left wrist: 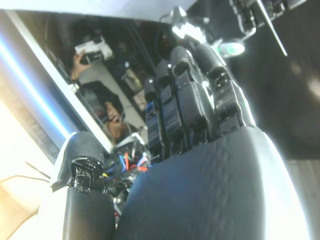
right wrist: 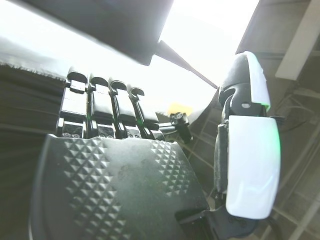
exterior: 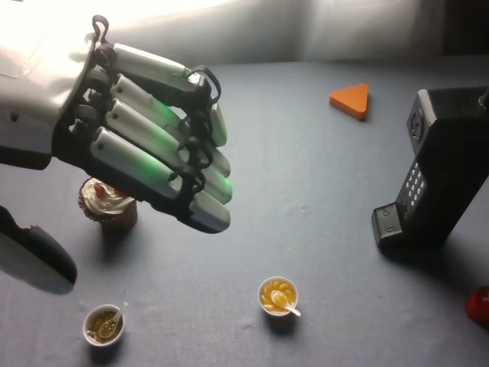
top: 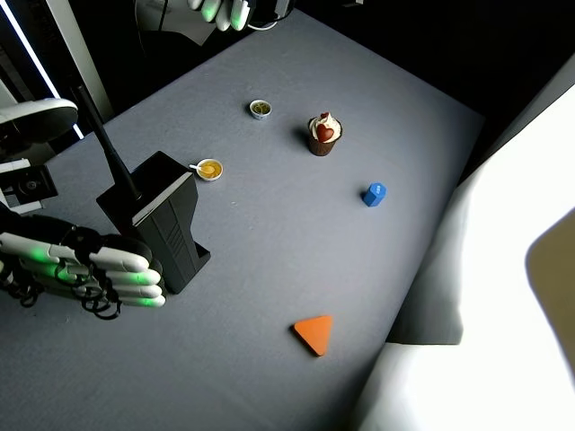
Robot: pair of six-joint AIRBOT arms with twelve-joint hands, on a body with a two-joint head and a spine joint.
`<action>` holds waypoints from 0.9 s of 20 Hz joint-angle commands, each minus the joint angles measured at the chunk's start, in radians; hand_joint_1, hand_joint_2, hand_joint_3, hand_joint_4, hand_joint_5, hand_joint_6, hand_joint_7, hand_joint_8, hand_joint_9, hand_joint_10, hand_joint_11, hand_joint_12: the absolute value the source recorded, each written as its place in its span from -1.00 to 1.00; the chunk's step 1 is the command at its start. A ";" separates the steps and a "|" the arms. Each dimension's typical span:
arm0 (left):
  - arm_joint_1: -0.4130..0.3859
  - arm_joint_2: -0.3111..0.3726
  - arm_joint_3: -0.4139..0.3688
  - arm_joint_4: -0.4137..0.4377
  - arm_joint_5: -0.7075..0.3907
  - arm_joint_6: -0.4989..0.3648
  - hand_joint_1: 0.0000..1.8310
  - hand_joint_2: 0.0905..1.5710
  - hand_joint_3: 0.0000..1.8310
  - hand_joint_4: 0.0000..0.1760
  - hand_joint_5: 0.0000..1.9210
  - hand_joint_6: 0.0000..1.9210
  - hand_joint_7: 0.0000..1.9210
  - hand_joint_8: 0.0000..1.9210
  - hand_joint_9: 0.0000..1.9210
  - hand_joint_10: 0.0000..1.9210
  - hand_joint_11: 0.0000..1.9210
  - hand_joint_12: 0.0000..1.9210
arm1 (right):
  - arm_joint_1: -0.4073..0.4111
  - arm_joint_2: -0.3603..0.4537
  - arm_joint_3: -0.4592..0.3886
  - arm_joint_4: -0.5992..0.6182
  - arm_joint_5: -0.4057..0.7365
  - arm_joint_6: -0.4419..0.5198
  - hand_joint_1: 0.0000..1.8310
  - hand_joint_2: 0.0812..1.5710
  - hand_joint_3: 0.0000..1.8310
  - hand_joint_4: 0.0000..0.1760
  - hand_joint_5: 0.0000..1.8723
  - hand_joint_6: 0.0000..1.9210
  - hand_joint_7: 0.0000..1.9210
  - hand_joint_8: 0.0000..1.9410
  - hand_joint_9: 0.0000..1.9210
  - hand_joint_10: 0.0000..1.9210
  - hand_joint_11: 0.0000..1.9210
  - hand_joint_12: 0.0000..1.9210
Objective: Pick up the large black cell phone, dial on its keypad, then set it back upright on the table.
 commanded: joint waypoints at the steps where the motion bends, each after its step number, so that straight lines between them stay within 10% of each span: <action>1: -0.026 0.004 0.003 -0.109 -0.009 -0.004 -0.78 0.62 -1.00 -1.00 -0.59 -1.00 -0.56 -1.00 -0.54 -1.00 -1.00 -0.03 | 0.010 0.001 0.009 -0.012 0.123 0.015 -0.17 0.23 -1.00 -1.00 -1.00 -1.00 -1.00 -1.00 -1.00 -1.00 -1.00 -1.00; 18: -0.046 -0.001 0.003 -0.093 0.001 -0.006 -0.77 0.62 -1.00 -1.00 -0.59 -1.00 -0.56 -1.00 -0.56 -1.00 -1.00 -0.05 | 0.043 -0.107 0.112 0.000 0.100 0.022 0.10 0.21 -1.00 -1.00 -1.00 -1.00 -1.00 -1.00 -1.00 -1.00 -1.00 -1.00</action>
